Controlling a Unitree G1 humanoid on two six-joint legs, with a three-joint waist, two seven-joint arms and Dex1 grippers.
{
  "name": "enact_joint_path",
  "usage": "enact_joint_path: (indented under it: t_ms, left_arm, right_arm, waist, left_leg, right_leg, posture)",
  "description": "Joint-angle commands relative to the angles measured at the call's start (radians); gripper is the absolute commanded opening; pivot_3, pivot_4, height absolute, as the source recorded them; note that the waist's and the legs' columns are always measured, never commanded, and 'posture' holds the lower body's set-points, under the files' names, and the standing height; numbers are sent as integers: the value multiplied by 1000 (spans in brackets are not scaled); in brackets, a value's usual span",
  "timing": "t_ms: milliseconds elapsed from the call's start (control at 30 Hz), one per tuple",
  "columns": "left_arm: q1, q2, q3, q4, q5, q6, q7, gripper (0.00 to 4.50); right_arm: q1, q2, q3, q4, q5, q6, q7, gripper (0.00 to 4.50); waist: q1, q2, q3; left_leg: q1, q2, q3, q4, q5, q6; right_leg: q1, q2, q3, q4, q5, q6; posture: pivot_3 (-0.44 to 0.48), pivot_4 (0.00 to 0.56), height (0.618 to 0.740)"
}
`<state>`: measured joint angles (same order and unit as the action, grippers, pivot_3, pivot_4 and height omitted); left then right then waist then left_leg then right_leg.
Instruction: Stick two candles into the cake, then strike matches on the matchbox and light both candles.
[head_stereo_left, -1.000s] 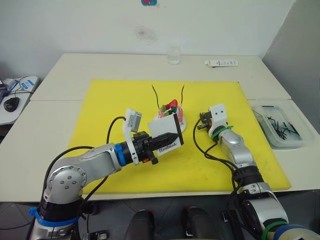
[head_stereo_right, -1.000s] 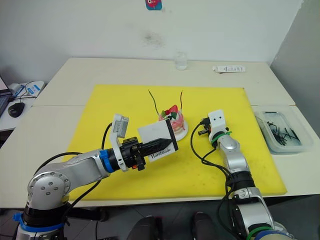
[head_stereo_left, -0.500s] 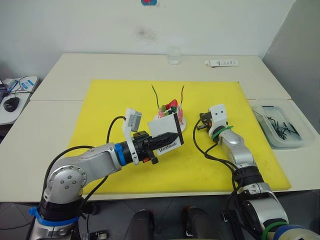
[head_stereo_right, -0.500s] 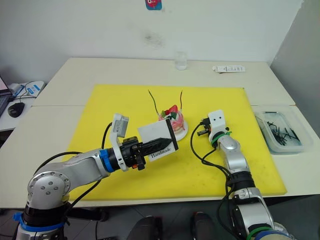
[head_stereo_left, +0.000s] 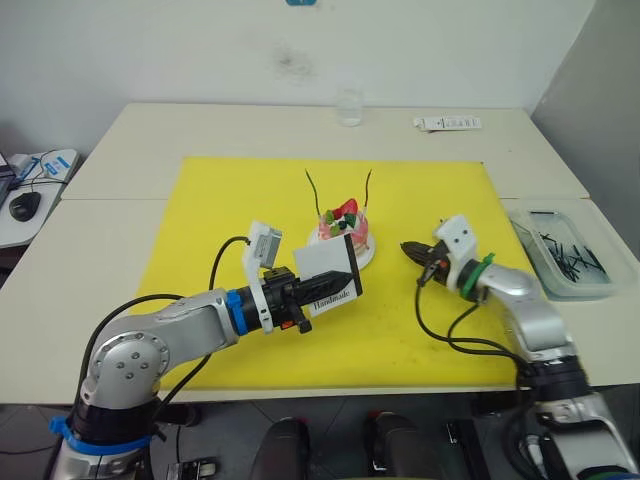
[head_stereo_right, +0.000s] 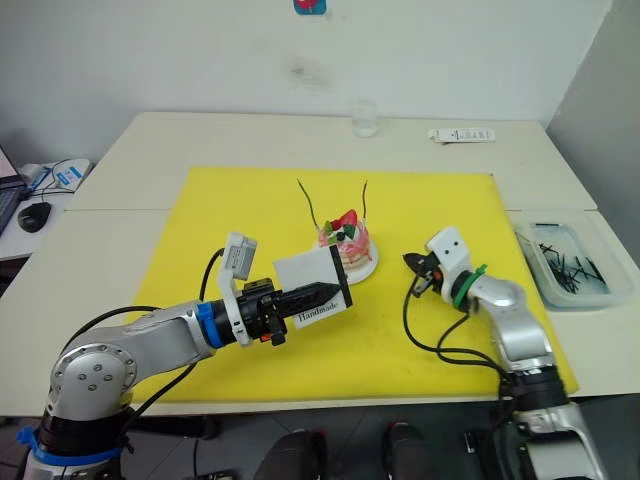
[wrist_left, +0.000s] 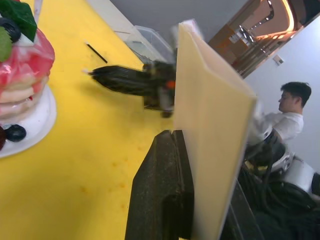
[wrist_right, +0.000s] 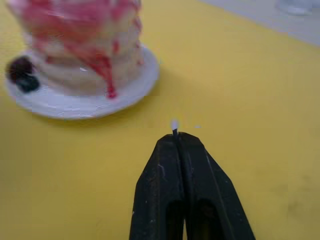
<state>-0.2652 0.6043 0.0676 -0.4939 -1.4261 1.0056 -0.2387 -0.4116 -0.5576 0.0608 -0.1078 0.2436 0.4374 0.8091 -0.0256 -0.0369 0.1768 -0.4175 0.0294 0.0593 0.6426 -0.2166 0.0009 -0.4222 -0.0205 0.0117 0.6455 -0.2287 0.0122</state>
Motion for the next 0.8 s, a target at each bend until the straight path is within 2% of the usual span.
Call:
enact_joint_path:
  t_ms: [33,133,267,500,800]
  left_arm:
    - [17,16,5,-11,27,-6,-32,0]
    - [24,5,3,8,65,-19,-35,0]
    - [1,-47,-7,49,123,-44,-20,0]
    - [-28,-118,-24,70,169,-44,-26,0]
    - [-39,-132,-19,62,157,-16,-34,0]
  right_arm:
    - [-13,-92,-18,-186,104,88,122,8]
    - [-23,-155,-25,-282,174,161,166,8]
    - [-51,-191,-23,-382,235,232,177,8]
    - [-59,-175,44,-426,177,201,119,8]
    - [-66,-137,114,-430,85,127,59,8]
  waist:
    - [-1,0,0]
    - [0,-1,0]
    - [1,0,1]
    - [4,-2,2]
    - [5,-2,2]
  left_leg:
    - [1,1,0,0,0,0]
    - [1,1,-3,-1,0,0]
    - [1,1,-3,0,0,0]
    - [-1,-1,-1,1,0,0]
    - [-1,0,-2,1,0,0]
  right_leg:
    - [0,0,0,0,0,0]
    - [1,1,-3,1,-4,-6]
    - [1,0,-3,0,-4,-6]
    - [1,-1,-2,-1,-3,-5]
    - [1,-1,-3,0,-3,-4]
  posture:
    - [0,150,740]
    - [0,150,740]
    - [0,150,740]
    - [0,150,740]
    - [0,150,740]
